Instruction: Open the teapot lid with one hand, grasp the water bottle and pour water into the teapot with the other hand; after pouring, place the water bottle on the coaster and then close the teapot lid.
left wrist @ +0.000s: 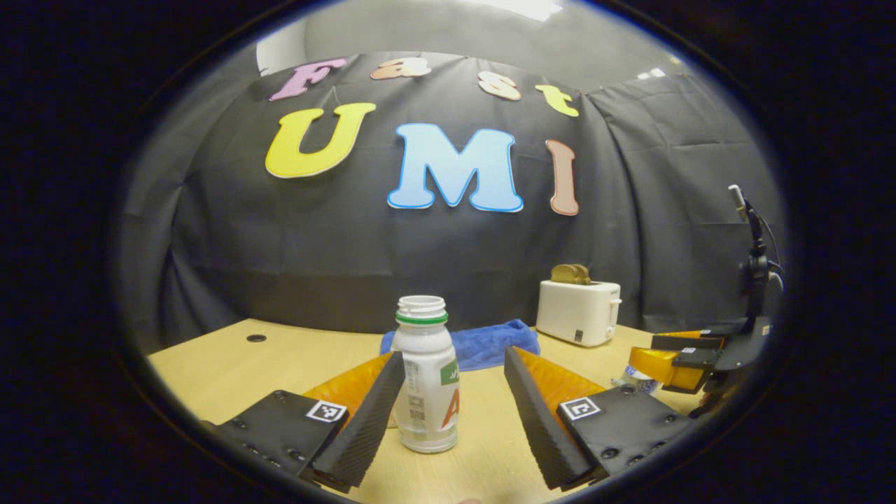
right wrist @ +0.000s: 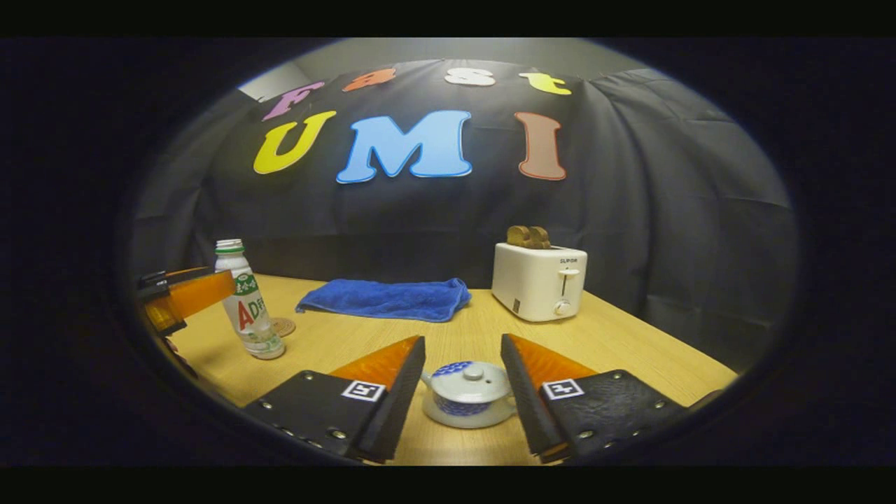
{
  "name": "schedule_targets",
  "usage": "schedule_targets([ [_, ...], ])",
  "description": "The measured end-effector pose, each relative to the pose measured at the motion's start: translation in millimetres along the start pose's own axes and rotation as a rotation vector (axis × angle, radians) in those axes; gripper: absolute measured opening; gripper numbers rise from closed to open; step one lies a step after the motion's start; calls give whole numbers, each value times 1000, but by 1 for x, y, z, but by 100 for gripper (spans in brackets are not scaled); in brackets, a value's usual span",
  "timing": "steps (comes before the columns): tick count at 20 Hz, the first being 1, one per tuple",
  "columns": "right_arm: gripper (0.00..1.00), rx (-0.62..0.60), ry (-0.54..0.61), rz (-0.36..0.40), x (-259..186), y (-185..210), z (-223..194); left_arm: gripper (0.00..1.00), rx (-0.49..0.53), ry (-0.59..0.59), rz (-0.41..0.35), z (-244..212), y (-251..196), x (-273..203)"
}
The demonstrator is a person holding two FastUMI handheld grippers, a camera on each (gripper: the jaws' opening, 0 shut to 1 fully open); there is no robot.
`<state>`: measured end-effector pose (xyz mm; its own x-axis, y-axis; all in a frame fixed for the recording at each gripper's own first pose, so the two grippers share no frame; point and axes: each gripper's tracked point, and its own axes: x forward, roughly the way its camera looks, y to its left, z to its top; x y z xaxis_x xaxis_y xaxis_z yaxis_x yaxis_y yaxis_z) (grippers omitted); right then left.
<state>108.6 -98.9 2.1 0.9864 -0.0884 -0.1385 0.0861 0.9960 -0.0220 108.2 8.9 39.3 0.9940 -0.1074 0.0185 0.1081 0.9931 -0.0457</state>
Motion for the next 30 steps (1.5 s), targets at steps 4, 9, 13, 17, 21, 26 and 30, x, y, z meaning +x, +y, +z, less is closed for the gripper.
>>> schedule_targets([
  [4, 49, -2, 35, -27, 22, -7, -17, 100, 5, -2, -17, -1, -4, -5],
  [9, 12, -18, 27, -2, 3, -5, -9, 95, 14, -18, -13, 2, -1, -7],
  [13, 12, -27, -11, 37, -3, 1, -2, 100, 1, 7, -19, -9, -2, -5],
  [17, 12, -50, -76, 47, -11, 6, 10, 100, 0, 14, -5, -13, 2, -2],
  [21, 12, -50, -100, 65, -16, 7, 16, 100, 7, 35, 10, -21, 5, 0],
  [26, 12, -53, -111, 83, -20, 13, 17, 100, 3, 30, 28, -20, 8, 1],
  [30, 12, -62, -109, 108, -23, 20, 18, 100, 11, 32, 54, -20, 11, 8],
])
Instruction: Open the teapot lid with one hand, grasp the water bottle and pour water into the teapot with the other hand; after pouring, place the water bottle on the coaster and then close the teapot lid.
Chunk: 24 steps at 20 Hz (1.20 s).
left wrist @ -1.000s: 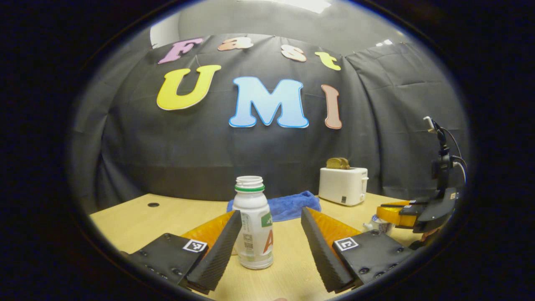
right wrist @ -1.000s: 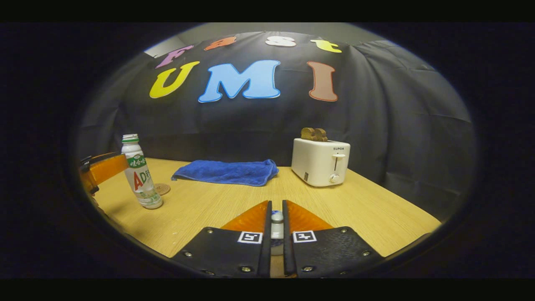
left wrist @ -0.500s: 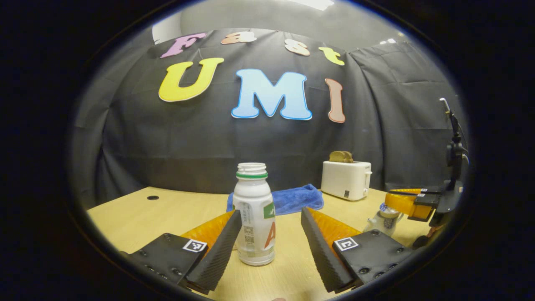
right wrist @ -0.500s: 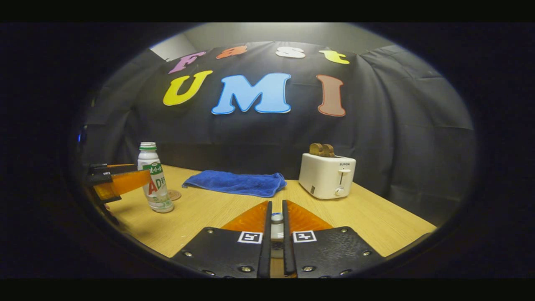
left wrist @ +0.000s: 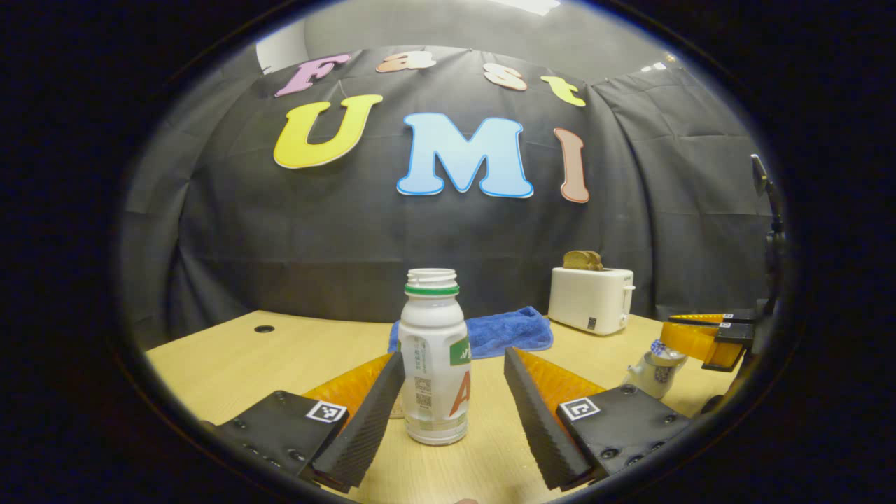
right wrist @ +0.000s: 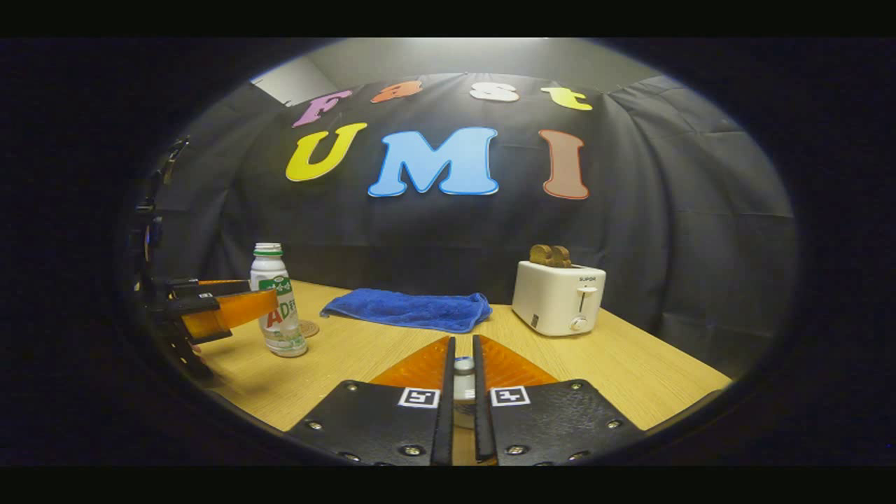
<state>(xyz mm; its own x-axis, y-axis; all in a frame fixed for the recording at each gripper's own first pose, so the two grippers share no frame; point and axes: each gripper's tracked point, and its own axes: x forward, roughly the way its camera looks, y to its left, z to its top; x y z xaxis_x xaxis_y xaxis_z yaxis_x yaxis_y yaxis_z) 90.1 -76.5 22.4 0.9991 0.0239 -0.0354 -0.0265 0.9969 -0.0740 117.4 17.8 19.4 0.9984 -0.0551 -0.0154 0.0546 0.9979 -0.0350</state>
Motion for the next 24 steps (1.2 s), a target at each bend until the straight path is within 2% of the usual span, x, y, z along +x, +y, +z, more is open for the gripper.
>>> schedule_targets([
  [2, 12, 5, 2, 5, 0, 0, -1, 100, 17, 12, 32, -1, 4, 8],
  [8, 12, 15, 8, 1, 1, -4, -3, 99, 34, 41, 36, -11, 13, 20],
  [9, 0, 14, 10, 1, 1, -4, -5, 99, 38, 51, 36, -16, 17, 24],
  [10, 12, 14, 12, 0, 2, -5, -5, 100, 31, 68, 37, -21, 22, 26],
  [13, 12, 21, 15, 0, 2, -6, -7, 100, -7, 85, 3, -27, 23, 37],
  [14, 0, 23, 18, 0, 2, -5, -7, 100, -1, 89, -3, -29, 22, 43],
  [15, 12, 21, 21, 2, 3, -5, -8, 100, 8, 87, -14, -28, 20, 49],
  [17, 12, 17, 27, -3, 3, -7, -11, 100, 28, 93, -12, -29, 16, 54],
  [18, 12, 18, 29, -7, 4, -9, -11, 85, 35, 88, -4, -27, 16, 56],
  [24, 12, 27, 24, -20, 4, -15, -11, 81, 77, 110, -26, -25, 4, 47],
])
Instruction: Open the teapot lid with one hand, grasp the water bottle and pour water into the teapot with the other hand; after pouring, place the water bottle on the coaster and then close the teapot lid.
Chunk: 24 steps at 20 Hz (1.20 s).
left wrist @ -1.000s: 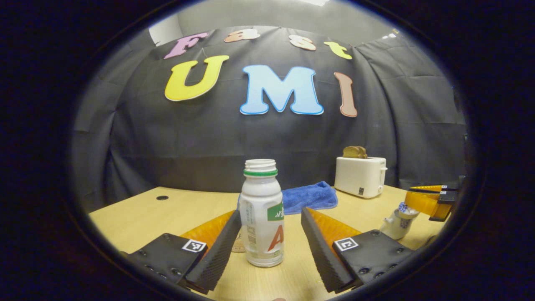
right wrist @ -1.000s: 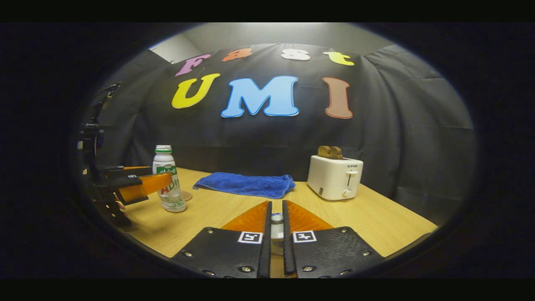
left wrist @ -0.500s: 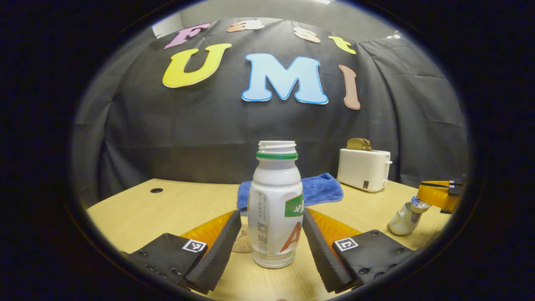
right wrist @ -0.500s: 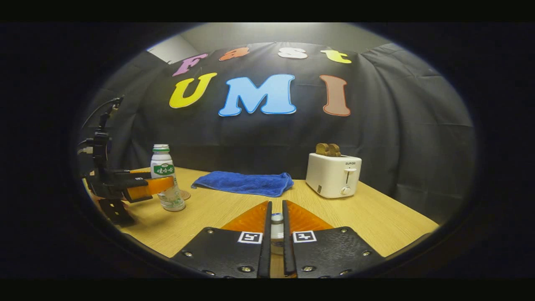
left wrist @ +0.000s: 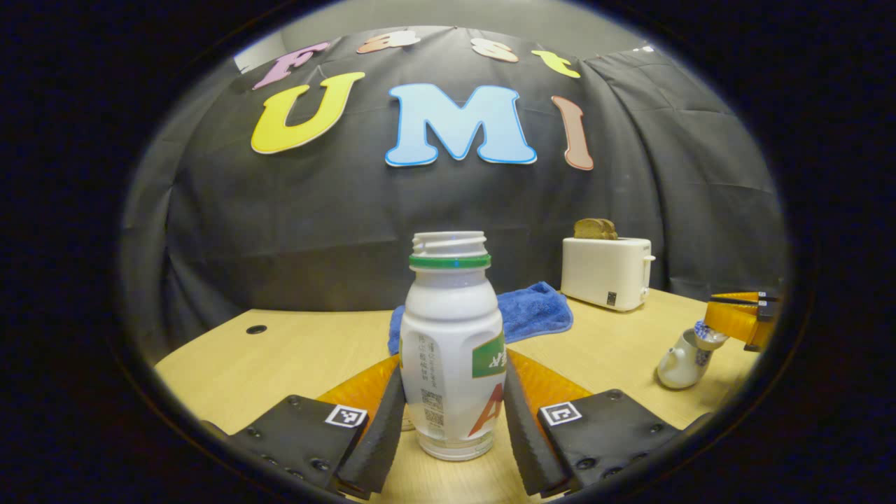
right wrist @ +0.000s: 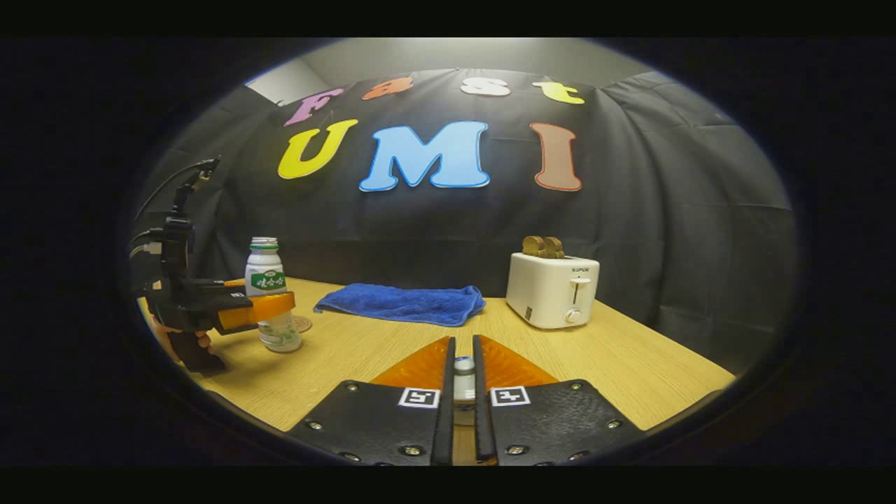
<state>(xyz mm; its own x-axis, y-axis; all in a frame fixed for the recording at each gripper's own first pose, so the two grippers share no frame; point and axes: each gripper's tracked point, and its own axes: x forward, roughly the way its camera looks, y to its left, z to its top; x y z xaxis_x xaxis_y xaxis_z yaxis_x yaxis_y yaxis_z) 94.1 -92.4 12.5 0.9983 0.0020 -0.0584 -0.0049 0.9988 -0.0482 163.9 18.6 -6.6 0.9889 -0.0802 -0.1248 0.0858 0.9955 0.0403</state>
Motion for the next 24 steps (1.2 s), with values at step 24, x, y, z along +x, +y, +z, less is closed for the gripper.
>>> schedule_targets([
  [24, 12, 54, -9, -138, -100, -58, 0, 81, 811, -43, -153, 14, -117, 10],
])
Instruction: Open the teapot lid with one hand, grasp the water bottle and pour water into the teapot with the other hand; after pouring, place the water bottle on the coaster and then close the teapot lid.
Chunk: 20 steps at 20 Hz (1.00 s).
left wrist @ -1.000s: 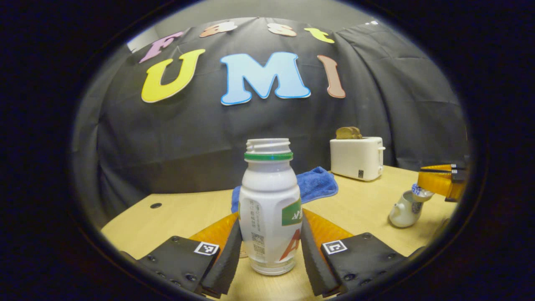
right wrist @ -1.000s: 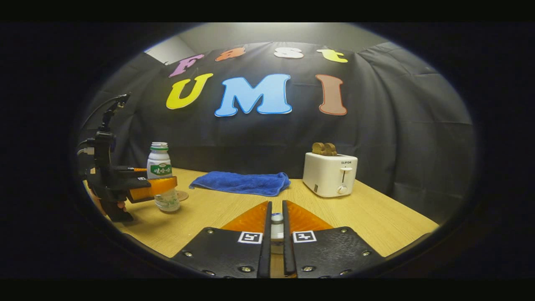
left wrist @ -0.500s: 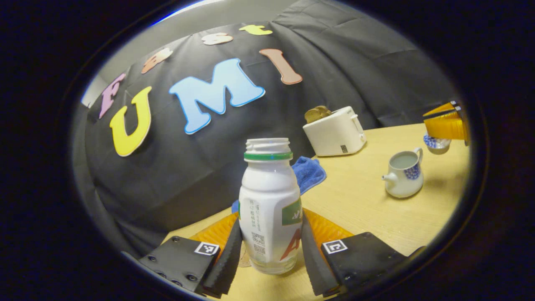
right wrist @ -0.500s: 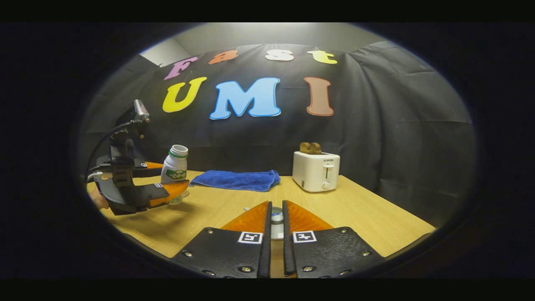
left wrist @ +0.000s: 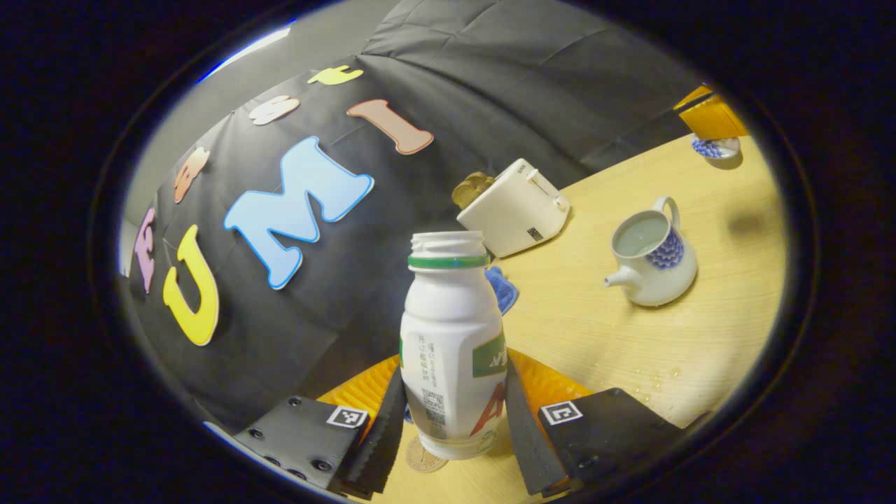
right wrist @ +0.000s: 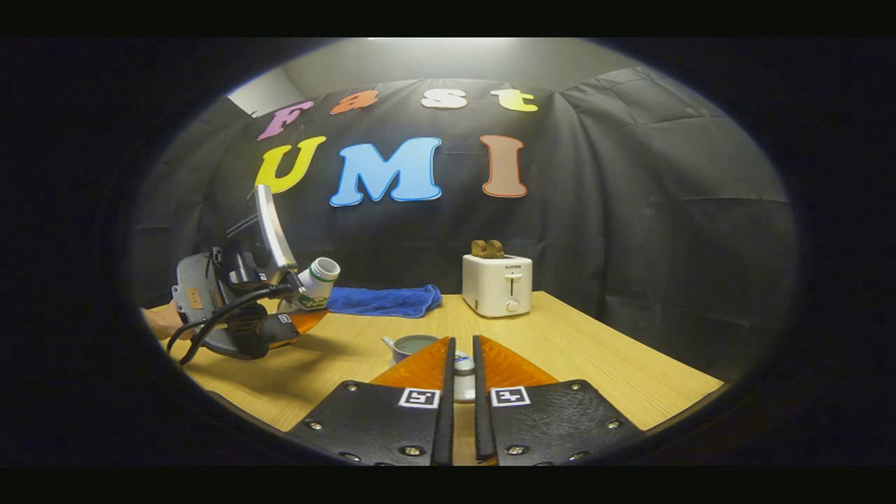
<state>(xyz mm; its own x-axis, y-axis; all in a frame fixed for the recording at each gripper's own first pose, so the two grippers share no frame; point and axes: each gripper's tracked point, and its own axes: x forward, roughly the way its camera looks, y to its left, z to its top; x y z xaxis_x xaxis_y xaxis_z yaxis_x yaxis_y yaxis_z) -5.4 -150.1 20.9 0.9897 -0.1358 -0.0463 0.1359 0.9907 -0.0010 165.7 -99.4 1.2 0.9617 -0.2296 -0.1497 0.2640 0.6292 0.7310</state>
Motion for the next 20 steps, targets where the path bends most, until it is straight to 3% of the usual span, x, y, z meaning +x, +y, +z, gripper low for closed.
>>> schedule_targets([
  [5, 12, 13, -13, -17, -5, -9, 2, 81, 153, -3, -36, 11, -23, 6],
  [6, 12, 17, -13, -20, -5, -11, 1, 75, 180, -3, -47, 12, -28, 9],
  [10, 12, 35, -6, -36, -7, -21, -3, 80, 292, -19, -73, 22, -44, 16],
  [11, 12, 36, -5, -41, -8, -24, -4, 75, 322, -21, -79, 24, -45, 17],
  [12, 12, 39, -7, -46, -8, -26, -4, 81, 347, -20, -86, 25, -49, 18],
  [19, 12, 52, -9, -65, -9, -36, -6, 75, 464, -13, -118, 26, -59, 18],
  [20, 12, 54, -12, -65, -9, -36, -5, 81, 499, -16, -112, 28, -59, 18],
])
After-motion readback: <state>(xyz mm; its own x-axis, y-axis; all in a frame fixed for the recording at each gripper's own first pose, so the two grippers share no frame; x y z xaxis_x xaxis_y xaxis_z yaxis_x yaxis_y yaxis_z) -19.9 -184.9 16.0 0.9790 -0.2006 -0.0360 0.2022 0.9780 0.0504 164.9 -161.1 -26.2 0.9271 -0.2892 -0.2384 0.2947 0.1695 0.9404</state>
